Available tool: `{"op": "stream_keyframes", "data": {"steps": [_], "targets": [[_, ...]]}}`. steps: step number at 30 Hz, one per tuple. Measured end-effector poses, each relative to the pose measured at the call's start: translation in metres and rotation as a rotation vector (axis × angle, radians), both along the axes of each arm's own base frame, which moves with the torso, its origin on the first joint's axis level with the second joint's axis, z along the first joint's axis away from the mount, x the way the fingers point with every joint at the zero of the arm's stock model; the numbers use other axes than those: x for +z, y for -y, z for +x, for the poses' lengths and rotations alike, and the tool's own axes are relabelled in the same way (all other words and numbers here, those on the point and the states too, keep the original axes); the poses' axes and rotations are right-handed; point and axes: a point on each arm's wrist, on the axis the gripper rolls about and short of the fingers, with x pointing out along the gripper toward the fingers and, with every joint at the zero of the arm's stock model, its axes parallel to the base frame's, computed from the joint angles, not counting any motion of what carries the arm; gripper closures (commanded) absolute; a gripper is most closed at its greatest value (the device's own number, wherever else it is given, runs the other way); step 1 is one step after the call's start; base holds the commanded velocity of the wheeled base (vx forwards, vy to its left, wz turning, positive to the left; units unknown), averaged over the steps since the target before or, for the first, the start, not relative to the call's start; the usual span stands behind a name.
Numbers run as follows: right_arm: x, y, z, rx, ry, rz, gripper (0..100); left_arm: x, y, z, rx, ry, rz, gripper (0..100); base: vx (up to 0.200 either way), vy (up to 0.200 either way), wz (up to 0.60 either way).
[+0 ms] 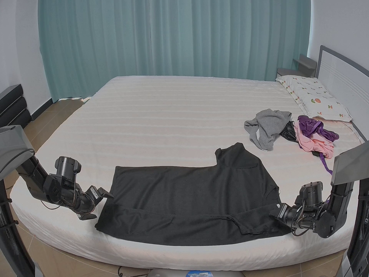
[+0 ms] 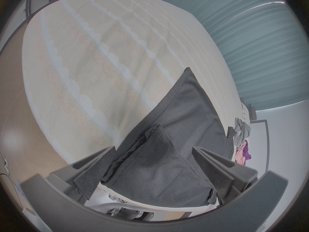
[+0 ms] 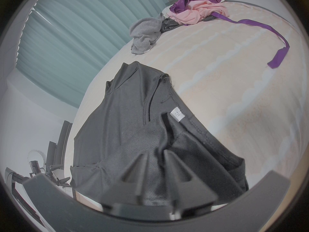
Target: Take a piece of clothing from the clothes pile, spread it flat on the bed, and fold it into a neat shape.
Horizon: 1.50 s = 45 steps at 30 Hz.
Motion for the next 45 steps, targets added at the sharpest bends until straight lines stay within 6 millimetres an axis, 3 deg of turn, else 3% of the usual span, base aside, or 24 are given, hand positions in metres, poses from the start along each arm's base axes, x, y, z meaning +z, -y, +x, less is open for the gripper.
{"op": "stream_keyframes", "data": {"steps": [12,13,35,36,45], "targets": [[0.006,0.008,-0.011,-0.024,-0.011,-0.003,100,0.001,-0.001,0.006,0.039,0.016,0.067,0,0.0,0.0,0.0],[0.006,0.009,-0.011,-0.025,-0.012,-0.003,0,0.001,0.0,0.007,0.042,0.018,0.074,0,0.0,0.0,0.0],[0.021,0.02,-0.006,0.025,0.088,0.043,0,0.002,0.025,0.042,-0.025,0.094,0.078,0,0.0,0.0,0.0],[0.021,0.022,-0.005,0.025,0.091,0.045,0,0.001,0.027,0.043,-0.03,0.094,0.08,100,0.0,0.0,0.0],[0.021,0.03,0.01,0.01,0.133,0.041,0,-0.013,0.033,0.045,-0.045,0.064,0.109,100,0.0,0.0,0.0]]}}
